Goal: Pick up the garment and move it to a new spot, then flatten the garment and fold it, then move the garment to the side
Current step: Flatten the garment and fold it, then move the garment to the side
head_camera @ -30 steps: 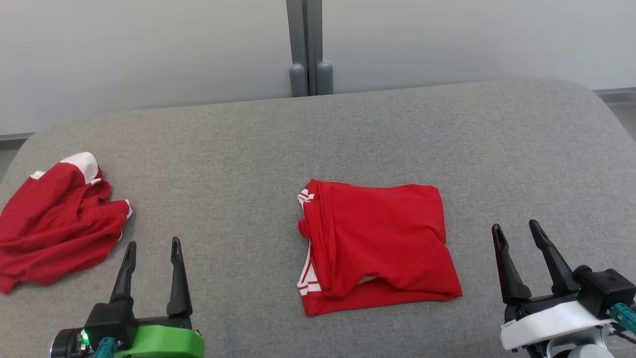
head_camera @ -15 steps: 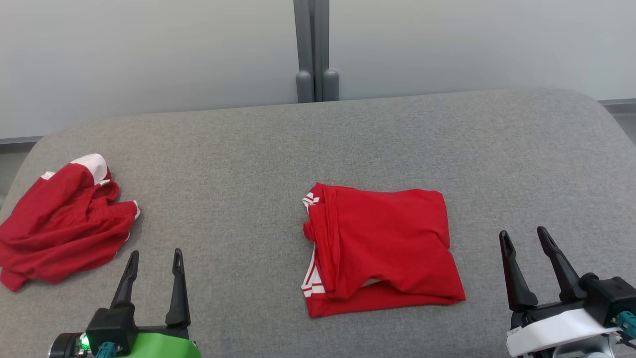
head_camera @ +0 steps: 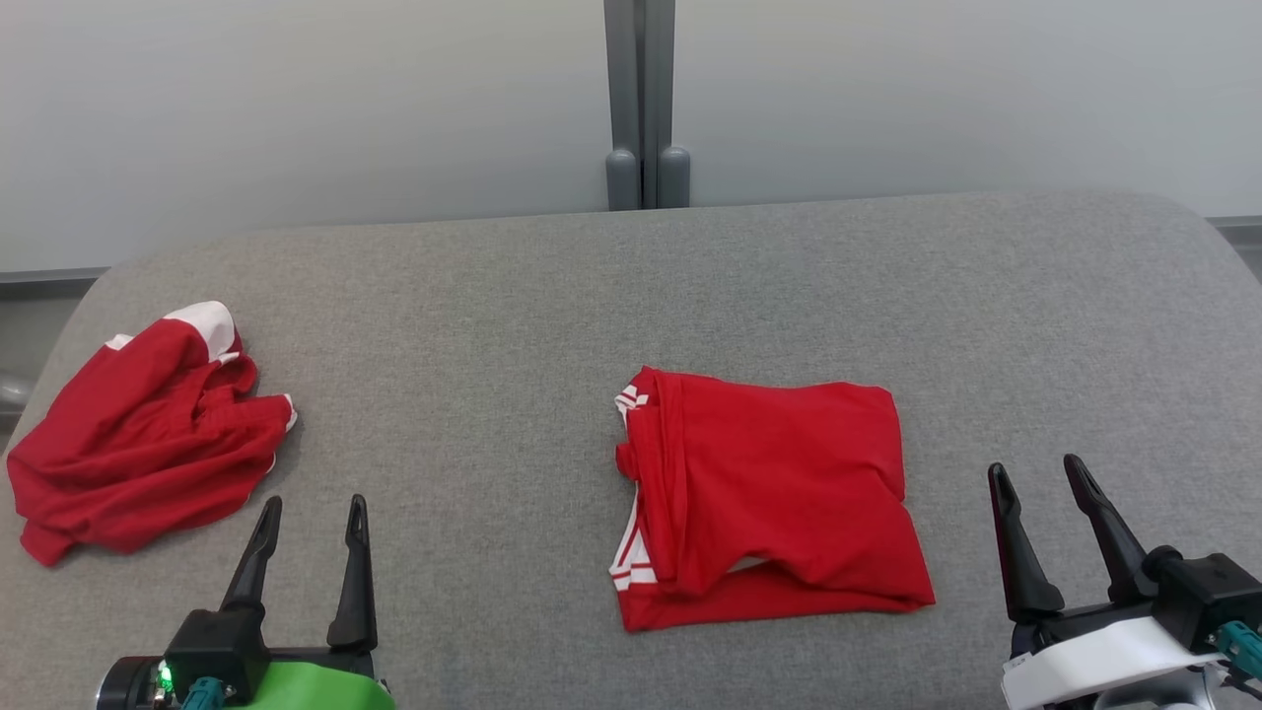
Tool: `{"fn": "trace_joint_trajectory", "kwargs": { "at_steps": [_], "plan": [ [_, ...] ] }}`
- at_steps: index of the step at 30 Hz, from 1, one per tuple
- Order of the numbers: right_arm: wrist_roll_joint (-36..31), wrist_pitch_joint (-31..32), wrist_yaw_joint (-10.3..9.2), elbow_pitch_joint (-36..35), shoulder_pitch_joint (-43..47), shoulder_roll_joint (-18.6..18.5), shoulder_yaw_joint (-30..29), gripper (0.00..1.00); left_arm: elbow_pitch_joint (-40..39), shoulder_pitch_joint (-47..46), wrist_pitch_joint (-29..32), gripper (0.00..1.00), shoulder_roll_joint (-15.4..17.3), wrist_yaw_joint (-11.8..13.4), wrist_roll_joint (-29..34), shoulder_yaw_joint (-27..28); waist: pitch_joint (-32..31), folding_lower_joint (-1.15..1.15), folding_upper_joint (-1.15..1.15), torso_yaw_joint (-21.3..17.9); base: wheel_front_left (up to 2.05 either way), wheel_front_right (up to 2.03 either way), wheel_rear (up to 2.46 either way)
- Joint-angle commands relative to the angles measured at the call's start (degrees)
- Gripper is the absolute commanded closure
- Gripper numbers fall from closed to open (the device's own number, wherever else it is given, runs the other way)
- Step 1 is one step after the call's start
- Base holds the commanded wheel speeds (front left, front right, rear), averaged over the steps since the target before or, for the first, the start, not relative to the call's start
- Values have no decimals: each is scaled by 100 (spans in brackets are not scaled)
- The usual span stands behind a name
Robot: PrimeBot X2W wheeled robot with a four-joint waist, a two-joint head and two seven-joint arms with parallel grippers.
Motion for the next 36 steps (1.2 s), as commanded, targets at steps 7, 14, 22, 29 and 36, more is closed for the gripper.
{"fn": "trace_joint_trajectory", "kwargs": {
  "at_steps": [7,14,22,29,36],
  "plan": [
    [-58,48,-7,-21,82,-16,32,0,0,121,1,0,56,63,-44,0,-37,0,0,5,0,0,0],
    [-99,84,-7,-35,71,-27,47,0,-2,137,22,0,70,106,-84,-11,-38,0,0,-4,0,0,0],
    [-133,128,-6,-56,99,9,38,0,30,134,17,0,88,137,-125,-36,-50,0,0,-7,0,0,0],
    [-108,123,-7,-16,88,7,54,0,40,134,8,0,112,160,-156,-51,-53,0,0,-7,0,0,0],
    [-94,117,-7,0,96,0,60,0,54,131,-1,0,133,195,-185,-62,-46,0,0,-19,0,0,0]
  ]
}}
